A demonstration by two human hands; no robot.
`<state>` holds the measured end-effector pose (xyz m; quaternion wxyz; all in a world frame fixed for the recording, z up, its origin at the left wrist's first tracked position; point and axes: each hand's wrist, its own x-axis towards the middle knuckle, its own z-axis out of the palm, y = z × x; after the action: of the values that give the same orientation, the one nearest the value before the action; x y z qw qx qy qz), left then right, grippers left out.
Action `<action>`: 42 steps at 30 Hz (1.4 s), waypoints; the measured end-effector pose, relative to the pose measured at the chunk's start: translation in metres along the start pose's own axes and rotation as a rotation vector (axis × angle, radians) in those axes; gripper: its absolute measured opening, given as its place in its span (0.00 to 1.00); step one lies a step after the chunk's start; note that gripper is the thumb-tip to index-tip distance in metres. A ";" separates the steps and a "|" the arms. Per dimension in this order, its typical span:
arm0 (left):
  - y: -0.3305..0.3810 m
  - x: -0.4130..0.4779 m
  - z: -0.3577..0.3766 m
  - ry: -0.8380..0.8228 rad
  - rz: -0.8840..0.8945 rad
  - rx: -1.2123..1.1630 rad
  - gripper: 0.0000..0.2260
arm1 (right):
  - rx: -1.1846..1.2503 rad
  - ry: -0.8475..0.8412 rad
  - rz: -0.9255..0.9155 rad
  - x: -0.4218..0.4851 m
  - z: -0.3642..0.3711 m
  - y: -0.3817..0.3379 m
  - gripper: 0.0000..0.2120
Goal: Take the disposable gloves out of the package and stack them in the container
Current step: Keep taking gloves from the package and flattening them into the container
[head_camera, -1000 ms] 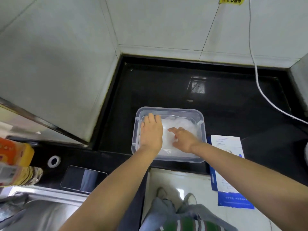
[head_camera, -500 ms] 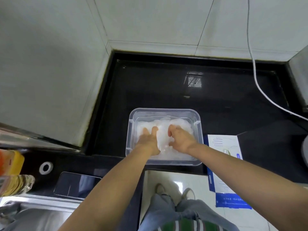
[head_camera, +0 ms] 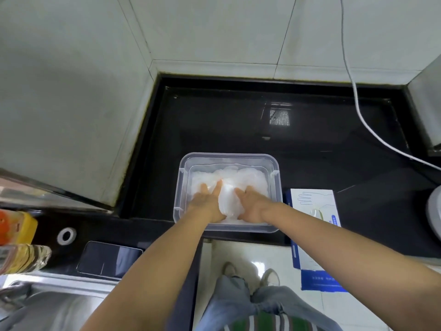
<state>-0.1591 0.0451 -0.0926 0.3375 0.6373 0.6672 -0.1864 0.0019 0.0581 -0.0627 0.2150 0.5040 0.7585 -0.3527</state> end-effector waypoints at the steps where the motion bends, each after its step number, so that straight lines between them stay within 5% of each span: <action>1: 0.001 -0.004 -0.003 0.031 0.007 -0.009 0.42 | -0.072 0.054 -0.028 -0.005 -0.004 -0.001 0.36; 3: 0.005 -0.014 -0.010 0.140 0.020 0.007 0.36 | -0.143 0.232 -0.128 -0.019 -0.012 -0.002 0.29; 6: 0.017 -0.029 -0.022 0.414 0.027 -0.038 0.22 | 0.064 0.509 -0.227 -0.038 -0.023 0.003 0.18; 11: 0.076 -0.054 -0.037 0.674 0.071 -0.197 0.10 | 0.335 0.809 -0.138 -0.071 -0.032 0.046 0.09; 14: 0.121 -0.066 -0.034 0.697 0.236 -0.246 0.06 | 0.336 0.769 -0.009 -0.090 -0.025 0.081 0.04; 18: 0.175 -0.082 -0.008 0.597 0.443 -0.315 0.03 | 0.204 0.513 0.198 -0.105 0.005 0.124 0.07; 23: 0.195 -0.072 0.040 0.199 0.393 -0.234 0.14 | 0.065 0.356 0.208 -0.111 0.042 0.141 0.12; 26: 0.190 -0.067 0.058 0.096 0.314 -0.137 0.26 | 0.067 0.357 0.212 -0.105 0.056 0.142 0.16; 35: 0.191 -0.062 0.072 0.078 0.273 -0.060 0.42 | 0.149 0.490 0.205 -0.103 0.067 0.144 0.03; 42: 0.196 -0.058 0.072 0.140 0.279 0.055 0.41 | 0.743 0.638 0.111 -0.117 0.050 0.164 0.12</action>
<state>0.0450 -0.0228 -0.0675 0.2953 0.7443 0.5886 -0.1110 0.1968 -0.0110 -0.0679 -0.2039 0.6691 0.5815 -0.4155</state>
